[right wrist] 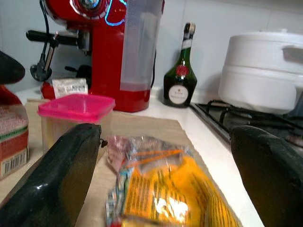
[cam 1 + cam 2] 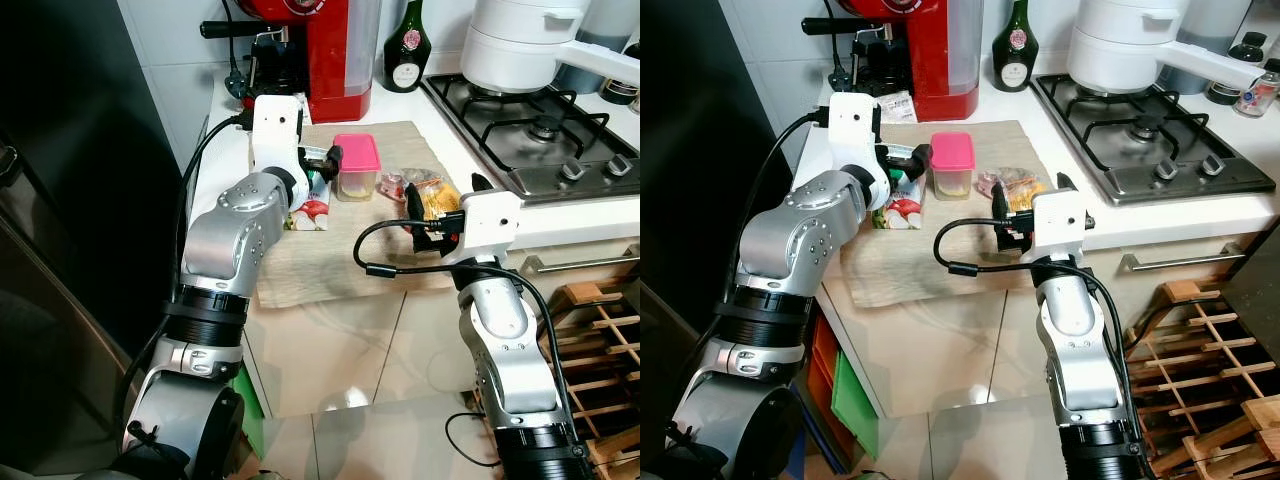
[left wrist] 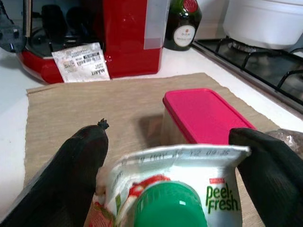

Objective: Restocking fridge

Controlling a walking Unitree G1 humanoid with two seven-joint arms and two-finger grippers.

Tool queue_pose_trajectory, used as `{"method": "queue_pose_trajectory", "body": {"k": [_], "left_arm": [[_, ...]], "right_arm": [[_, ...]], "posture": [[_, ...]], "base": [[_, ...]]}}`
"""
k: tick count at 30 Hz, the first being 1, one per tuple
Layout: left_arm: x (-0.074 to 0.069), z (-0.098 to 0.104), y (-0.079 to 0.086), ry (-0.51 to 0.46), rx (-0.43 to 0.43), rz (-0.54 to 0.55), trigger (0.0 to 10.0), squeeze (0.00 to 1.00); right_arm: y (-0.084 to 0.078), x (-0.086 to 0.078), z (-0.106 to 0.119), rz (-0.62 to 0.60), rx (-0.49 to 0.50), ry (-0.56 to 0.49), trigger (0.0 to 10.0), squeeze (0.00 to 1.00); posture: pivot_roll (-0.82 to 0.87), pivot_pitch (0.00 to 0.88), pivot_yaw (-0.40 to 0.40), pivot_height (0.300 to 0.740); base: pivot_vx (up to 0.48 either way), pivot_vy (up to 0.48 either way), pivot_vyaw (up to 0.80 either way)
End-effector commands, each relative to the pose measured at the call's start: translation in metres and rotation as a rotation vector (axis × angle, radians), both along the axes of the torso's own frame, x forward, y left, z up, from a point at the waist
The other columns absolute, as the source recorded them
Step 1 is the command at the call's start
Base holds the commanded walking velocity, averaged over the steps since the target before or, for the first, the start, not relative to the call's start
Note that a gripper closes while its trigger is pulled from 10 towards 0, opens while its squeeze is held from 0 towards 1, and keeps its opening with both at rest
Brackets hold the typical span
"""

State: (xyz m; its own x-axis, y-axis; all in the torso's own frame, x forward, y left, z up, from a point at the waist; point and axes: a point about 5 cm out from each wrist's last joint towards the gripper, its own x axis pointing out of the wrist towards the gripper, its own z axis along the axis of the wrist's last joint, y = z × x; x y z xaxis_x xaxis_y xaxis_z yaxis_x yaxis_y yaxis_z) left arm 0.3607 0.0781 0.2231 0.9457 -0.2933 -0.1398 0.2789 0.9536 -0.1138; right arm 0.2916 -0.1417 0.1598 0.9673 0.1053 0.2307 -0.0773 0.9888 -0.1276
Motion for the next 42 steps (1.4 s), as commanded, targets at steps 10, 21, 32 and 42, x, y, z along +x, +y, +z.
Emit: {"method": "queue_pose_trajectory", "body": {"k": [10, 21, 32, 42], "left_arm": [[-0.001, -0.019, 0.004, 0.079, -0.009, 0.028, 0.0, 0.00], [0.000, -0.022, 0.003, 0.067, -0.008, 0.030, 0.0, 0.00], [0.003, -0.012, 0.006, -0.016, 0.018, 0.047, 0.0, 0.00], [-0.005, 0.028, -0.003, -0.305, 0.015, -0.020, 10.0, 0.00]], "right_arm": [[0.001, -0.001, 0.005, 0.004, -0.006, -0.011, 10.0, 0.00], [-0.001, 0.000, 0.005, 0.004, -0.011, -0.009, 10.0, 0.00], [0.000, 0.001, 0.005, 0.005, -0.013, -0.009, 10.0, 0.00], [0.000, 0.001, 0.005, 0.003, -0.012, -0.011, 10.0, 0.00]], "posture": [[-0.10, 0.000, 0.075, 0.740], [-0.10, 0.000, 0.070, 0.740], [-0.10, 0.000, 0.069, 0.740], [-0.10, 0.000, 0.068, 0.740]], "base": [[0.000, 0.000, 0.00], [0.000, 0.000, 0.00], [0.000, 0.000, 0.00], [0.000, 0.000, 0.00]]}}
